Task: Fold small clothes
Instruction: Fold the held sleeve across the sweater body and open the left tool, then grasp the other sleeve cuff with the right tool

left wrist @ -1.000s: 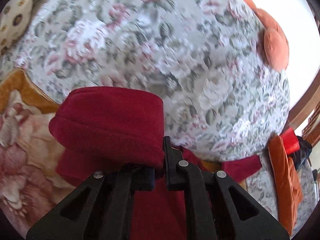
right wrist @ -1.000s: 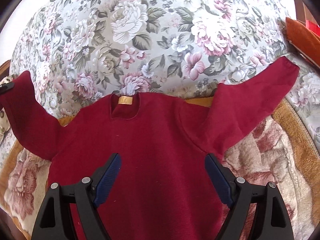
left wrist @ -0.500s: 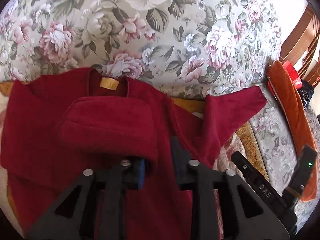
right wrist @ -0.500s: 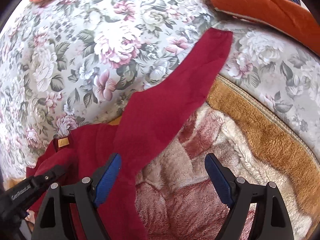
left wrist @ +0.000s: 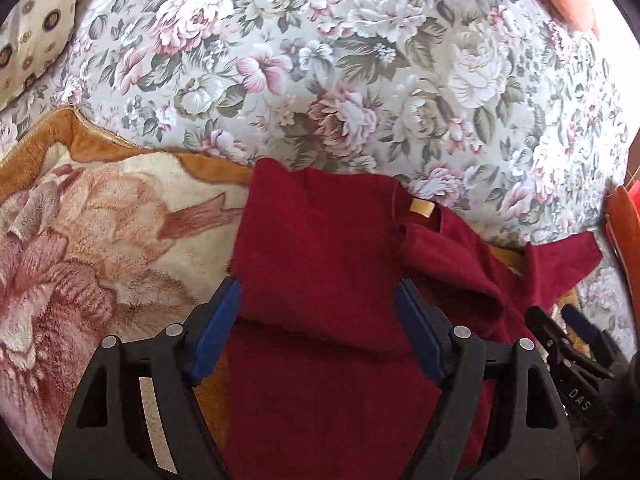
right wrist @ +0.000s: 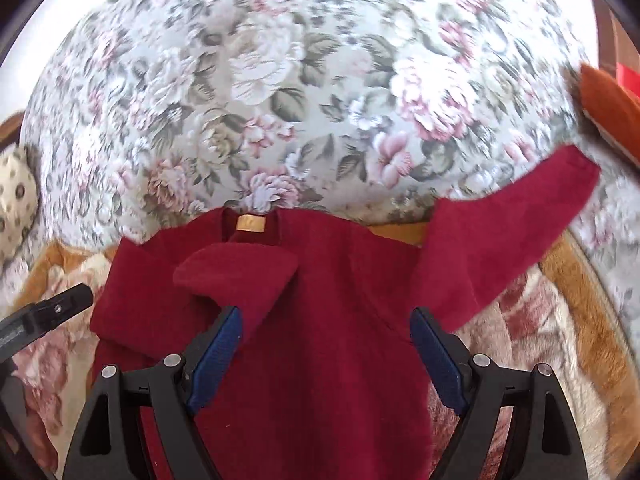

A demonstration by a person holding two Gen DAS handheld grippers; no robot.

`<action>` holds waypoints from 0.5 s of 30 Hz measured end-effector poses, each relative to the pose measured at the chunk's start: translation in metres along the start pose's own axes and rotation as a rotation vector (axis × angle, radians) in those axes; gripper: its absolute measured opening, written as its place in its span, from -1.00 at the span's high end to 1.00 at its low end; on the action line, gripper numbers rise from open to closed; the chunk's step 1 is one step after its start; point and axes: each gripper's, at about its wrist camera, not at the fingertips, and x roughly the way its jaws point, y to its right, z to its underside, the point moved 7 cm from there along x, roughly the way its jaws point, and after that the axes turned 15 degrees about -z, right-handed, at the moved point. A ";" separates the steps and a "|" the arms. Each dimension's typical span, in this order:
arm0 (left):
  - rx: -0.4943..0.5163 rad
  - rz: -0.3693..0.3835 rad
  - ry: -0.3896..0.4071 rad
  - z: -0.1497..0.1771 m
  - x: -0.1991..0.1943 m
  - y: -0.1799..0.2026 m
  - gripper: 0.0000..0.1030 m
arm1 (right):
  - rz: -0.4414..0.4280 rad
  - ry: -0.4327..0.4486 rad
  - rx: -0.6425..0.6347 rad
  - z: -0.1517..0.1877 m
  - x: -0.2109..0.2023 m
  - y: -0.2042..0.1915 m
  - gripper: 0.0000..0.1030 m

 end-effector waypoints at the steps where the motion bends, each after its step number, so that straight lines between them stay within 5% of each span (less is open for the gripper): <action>1: 0.000 -0.017 -0.007 0.001 0.008 -0.003 -0.53 | 0.020 -0.006 -0.071 -0.005 0.006 -0.011 -0.63; 4: 0.011 -0.060 -0.024 0.006 0.026 -0.009 -0.53 | 0.113 -0.094 -0.301 -0.012 0.048 -0.040 -0.63; 6: 0.027 -0.096 -0.043 0.010 0.034 -0.011 -0.53 | 0.165 -0.167 -0.422 -0.012 0.079 -0.049 -0.44; 8: 0.030 -0.115 -0.073 0.013 0.042 -0.014 -0.53 | 0.129 -0.165 -0.348 -0.019 0.087 -0.037 0.73; 11: 0.020 -0.118 -0.091 0.015 0.044 -0.018 -0.53 | 0.029 -0.103 -0.142 -0.024 0.063 -0.007 0.78; 15: 0.007 -0.113 -0.101 0.017 0.042 -0.018 -0.53 | 0.118 -0.108 0.020 0.008 0.030 0.058 0.64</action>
